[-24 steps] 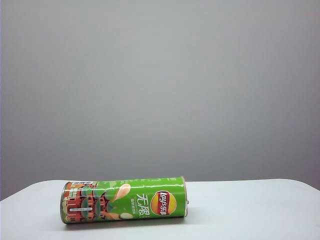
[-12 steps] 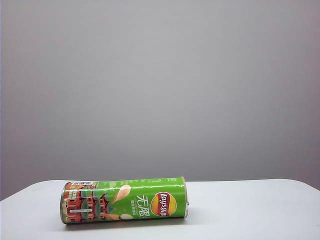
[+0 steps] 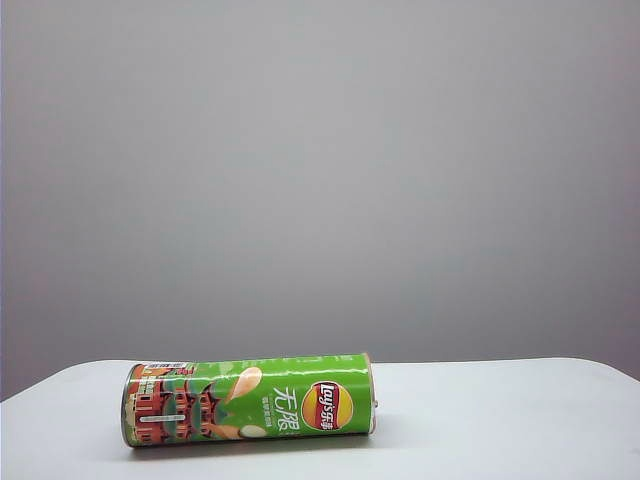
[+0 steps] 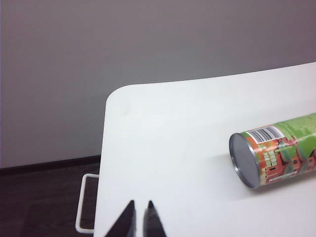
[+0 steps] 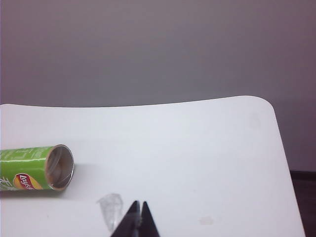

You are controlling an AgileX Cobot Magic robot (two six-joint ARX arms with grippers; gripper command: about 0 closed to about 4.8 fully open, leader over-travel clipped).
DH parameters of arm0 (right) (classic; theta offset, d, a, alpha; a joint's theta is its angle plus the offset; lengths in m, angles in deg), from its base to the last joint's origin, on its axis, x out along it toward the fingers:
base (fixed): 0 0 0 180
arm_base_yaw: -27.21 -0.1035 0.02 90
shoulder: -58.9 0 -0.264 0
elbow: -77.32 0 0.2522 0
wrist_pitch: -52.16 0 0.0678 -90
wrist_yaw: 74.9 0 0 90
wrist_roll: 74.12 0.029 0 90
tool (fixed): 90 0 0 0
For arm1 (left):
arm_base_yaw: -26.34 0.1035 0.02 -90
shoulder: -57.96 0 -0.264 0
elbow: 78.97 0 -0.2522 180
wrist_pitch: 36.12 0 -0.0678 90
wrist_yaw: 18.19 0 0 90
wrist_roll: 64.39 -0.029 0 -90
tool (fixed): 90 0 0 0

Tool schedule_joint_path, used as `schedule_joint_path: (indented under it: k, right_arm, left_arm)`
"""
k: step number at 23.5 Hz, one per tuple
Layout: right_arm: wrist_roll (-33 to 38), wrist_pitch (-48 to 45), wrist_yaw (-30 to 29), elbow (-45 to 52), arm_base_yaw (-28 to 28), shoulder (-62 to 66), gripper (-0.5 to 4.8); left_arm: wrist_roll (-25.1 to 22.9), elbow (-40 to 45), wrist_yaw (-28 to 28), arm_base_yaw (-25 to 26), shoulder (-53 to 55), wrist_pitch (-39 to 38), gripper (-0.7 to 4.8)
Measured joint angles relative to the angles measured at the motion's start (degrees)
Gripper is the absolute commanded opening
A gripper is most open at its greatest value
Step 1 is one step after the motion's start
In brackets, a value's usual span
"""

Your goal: Pick up the green tub of chips from the desk, push the transparent container that's holding the chips and has slipped out back in, and finally put the chips back on the desk.

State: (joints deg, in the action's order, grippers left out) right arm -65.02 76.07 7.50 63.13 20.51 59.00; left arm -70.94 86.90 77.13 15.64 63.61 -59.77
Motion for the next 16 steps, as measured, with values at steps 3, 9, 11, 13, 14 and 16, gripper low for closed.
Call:
schedule_joint_path:
  k: [3, 9, 11, 13, 14, 16]
  right_arm:
    - [0.00, 0.00, 0.00, 0.00, 0.00, 0.00, 0.00]
    - [0.00, 0.00, 0.00, 0.00, 0.00, 0.02, 0.00]
    - [0.00, 0.00, 0.00, 0.00, 0.00, 0.02, 0.00]
    - [0.00, 0.00, 0.00, 0.00, 0.00, 0.02, 0.00]
    - [0.00, 0.00, 0.00, 0.00, 0.00, 0.02, 0.00]
    - [0.00, 0.00, 0.00, 0.00, 0.00, 0.02, 0.00]
  left_arm:
    - [2.95, 0.00, -0.98, -0.02, -0.02, 0.00, 0.26]
    - [3.65, 0.00, -1.25, -0.04, -0.02, 0.00, 0.26]
    - [3.65, 0.00, -1.25, -0.04, -0.02, 0.00, 0.26]
    - [3.65, 0.00, -1.25, -0.04, -0.02, 0.00, 0.26]
    - [3.65, 0.00, -1.25, -0.04, -0.02, 0.00, 0.26]
    - [3.65, 0.00, -1.25, -0.04, -0.02, 0.00, 0.26]
